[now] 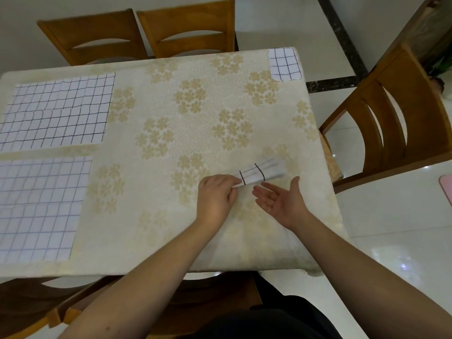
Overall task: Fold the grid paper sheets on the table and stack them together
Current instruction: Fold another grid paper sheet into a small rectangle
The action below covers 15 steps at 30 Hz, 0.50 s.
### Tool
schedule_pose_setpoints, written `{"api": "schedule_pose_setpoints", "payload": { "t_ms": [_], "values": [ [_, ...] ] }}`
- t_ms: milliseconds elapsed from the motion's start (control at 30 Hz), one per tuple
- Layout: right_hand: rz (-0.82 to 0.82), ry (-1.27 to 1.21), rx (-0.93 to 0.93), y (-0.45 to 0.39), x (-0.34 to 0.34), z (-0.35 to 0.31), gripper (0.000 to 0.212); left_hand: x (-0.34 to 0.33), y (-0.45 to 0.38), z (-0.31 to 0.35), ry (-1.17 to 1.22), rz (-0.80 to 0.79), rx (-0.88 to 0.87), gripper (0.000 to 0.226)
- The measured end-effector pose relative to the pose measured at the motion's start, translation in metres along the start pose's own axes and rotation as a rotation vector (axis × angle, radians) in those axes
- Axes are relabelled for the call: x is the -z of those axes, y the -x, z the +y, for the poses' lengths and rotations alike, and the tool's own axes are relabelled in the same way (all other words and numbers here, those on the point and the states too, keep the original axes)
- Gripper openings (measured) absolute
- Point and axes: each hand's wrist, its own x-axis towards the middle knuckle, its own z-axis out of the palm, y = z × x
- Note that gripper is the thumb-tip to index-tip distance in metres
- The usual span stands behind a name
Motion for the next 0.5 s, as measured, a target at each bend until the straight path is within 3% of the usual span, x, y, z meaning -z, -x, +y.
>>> {"api": "schedule_pose_setpoints", "payload": {
  "t_ms": [67, 133, 233, 333, 400, 500],
  "values": [
    [-0.032, -0.011, -0.02, 0.002, 0.003, -0.01, 0.087, -0.003, 0.008, -0.011, -0.104, 0.017, -0.204, 0.018],
    [-0.042, 0.106, -0.085, 0.002, 0.007, -0.017, 0.076, -0.012, 0.024, -0.024, -0.148, -0.042, -0.281, 0.019],
    [0.19, 0.575, -0.054, -0.002, 0.016, -0.016, 0.043, -0.031, 0.057, -0.038, -0.168, -0.261, -0.234, 0.031],
    [0.284, 0.876, 0.041, -0.008, 0.027, -0.008, 0.025, -0.039, 0.083, -0.037, -0.123, -0.477, -0.023, 0.042],
    [0.267, 0.94, 0.06, -0.009, 0.031, -0.003, 0.011, -0.036, 0.09, -0.029, 0.021, -0.43, 0.203, 0.043],
    [0.275, 1.073, 0.113, -0.012, 0.034, 0.004, 0.004, -0.028, 0.084, -0.018, 0.259, -0.225, 0.651, 0.036]
  ]
}}
